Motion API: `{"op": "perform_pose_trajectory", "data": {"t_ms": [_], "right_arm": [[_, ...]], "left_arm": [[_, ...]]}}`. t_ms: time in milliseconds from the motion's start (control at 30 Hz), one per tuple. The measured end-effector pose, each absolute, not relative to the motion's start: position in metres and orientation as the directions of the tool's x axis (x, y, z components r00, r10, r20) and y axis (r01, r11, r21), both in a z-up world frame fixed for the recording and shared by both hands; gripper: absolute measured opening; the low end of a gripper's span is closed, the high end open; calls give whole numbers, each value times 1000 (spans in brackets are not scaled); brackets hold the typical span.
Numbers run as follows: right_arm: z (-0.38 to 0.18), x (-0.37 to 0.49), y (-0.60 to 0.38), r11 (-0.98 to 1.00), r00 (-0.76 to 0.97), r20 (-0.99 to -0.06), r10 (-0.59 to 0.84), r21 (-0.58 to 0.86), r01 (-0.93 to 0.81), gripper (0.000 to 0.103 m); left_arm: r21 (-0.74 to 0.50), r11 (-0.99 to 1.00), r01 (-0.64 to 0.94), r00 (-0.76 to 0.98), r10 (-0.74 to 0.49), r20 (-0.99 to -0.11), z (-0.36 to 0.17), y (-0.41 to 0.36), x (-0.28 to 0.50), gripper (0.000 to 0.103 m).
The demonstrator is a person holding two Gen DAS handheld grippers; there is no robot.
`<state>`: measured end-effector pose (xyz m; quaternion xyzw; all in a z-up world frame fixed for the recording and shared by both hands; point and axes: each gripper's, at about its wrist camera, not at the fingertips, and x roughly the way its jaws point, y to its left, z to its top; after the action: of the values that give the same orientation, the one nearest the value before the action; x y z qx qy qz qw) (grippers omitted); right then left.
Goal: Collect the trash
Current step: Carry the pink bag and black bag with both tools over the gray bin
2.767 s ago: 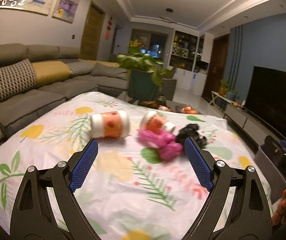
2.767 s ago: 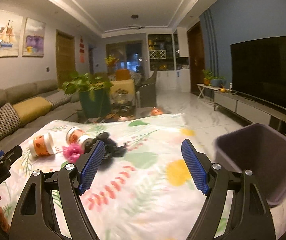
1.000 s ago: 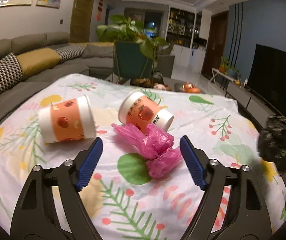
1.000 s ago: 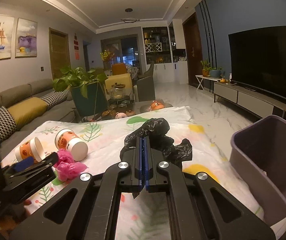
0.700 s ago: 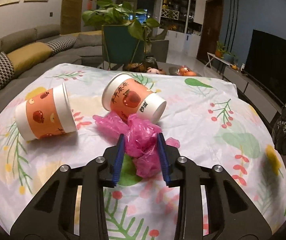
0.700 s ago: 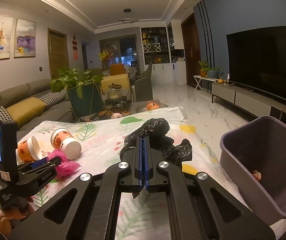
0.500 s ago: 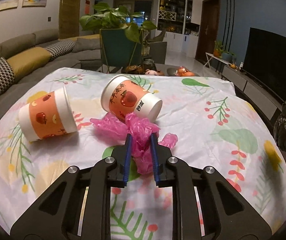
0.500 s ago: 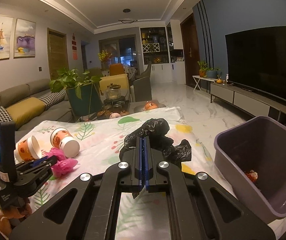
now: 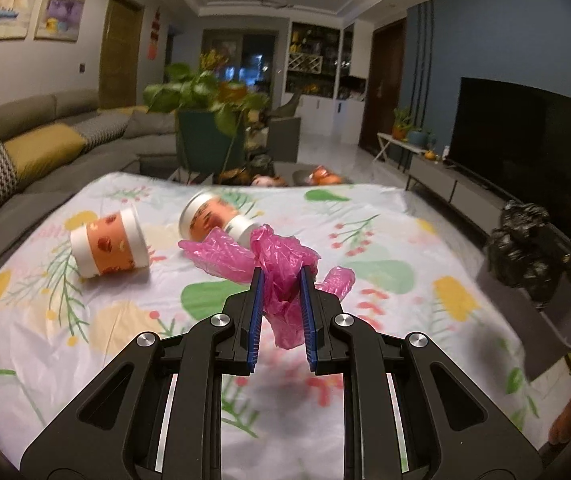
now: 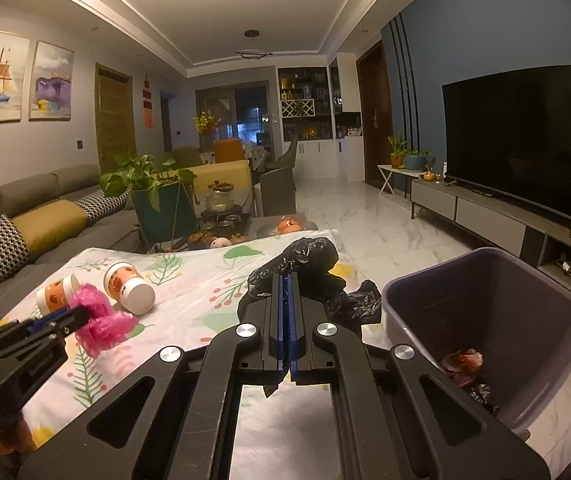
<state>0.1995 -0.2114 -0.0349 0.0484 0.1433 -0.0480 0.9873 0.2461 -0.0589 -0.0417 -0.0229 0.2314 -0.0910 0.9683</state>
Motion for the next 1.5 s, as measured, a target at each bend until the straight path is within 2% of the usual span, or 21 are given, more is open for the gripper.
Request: {"op": "perform_pose_trajectory", "data": {"t_ms": [233,600,1033,1500], "right_arm": [[-27,177,-231,989,958,-266,-107,74,131,3],[-27,153,-275,981,954,-247,-172,42,188,3],[-33,142,-346,951,925,-248,-288,34,306,3],[-39,143,-394,939,919,-236,-315,61,338,3]], "left_arm": [[-60,973,221,889,-226,-397,-22,-91,223,17],[-40,943,330,870,-321,-374,-9,-155,201,17],[-19,887,462,824,-437,-361,-10,-250,198,17],[0,843,538,788,-504,-353,-22,-321,206,17]]}}
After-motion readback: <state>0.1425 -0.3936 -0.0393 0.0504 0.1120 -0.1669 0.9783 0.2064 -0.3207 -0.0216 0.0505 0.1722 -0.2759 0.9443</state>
